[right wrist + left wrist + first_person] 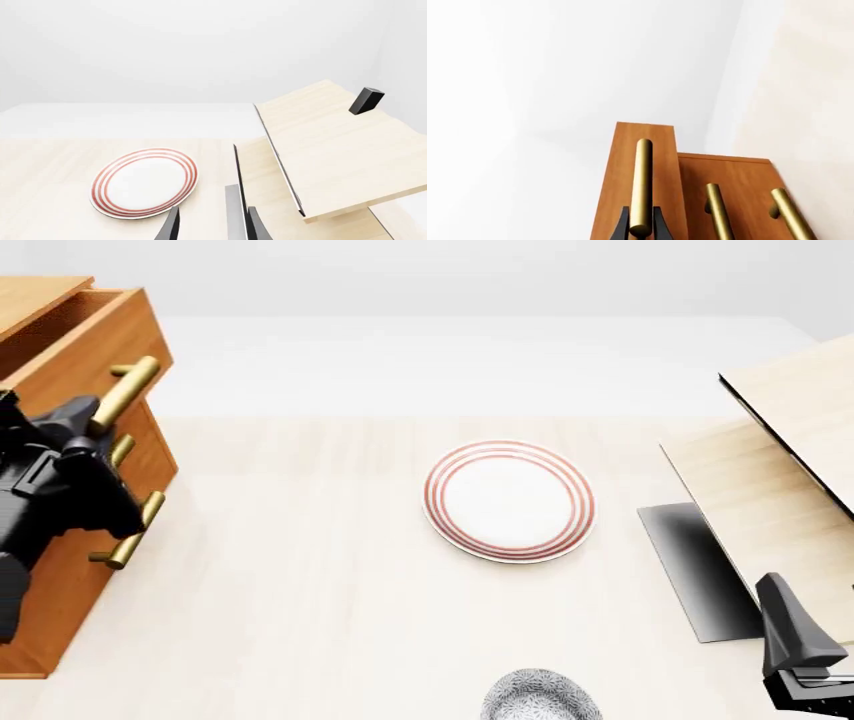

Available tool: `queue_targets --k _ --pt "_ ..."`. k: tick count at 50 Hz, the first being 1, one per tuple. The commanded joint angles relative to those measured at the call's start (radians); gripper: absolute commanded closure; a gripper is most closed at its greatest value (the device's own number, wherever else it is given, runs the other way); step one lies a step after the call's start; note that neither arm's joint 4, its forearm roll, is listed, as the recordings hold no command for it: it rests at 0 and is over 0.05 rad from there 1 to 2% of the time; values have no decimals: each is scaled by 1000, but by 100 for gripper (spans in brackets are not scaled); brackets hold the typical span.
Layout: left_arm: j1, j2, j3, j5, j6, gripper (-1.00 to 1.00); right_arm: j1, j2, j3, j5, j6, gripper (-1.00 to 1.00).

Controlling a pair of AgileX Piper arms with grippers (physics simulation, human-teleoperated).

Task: Open the top drawer of the cabinet and put the bowl in it.

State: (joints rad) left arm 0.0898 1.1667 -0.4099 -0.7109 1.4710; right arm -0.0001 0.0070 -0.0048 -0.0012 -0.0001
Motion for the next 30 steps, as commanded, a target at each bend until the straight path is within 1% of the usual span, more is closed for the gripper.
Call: queue_targets --k 1,9,15,30 --pt "-85 4 -11 -7 11 100 0 -1 1 0 0 -100" --pt "-104 -10 -13 1 19 100 0 -1 1 0 0 -100" --pt "-115 -28 5 2 23 100 0 -1 1 0 0 -100" --pt "-130 -130 40 52 26 100 0 -1 1 0 0 -100"
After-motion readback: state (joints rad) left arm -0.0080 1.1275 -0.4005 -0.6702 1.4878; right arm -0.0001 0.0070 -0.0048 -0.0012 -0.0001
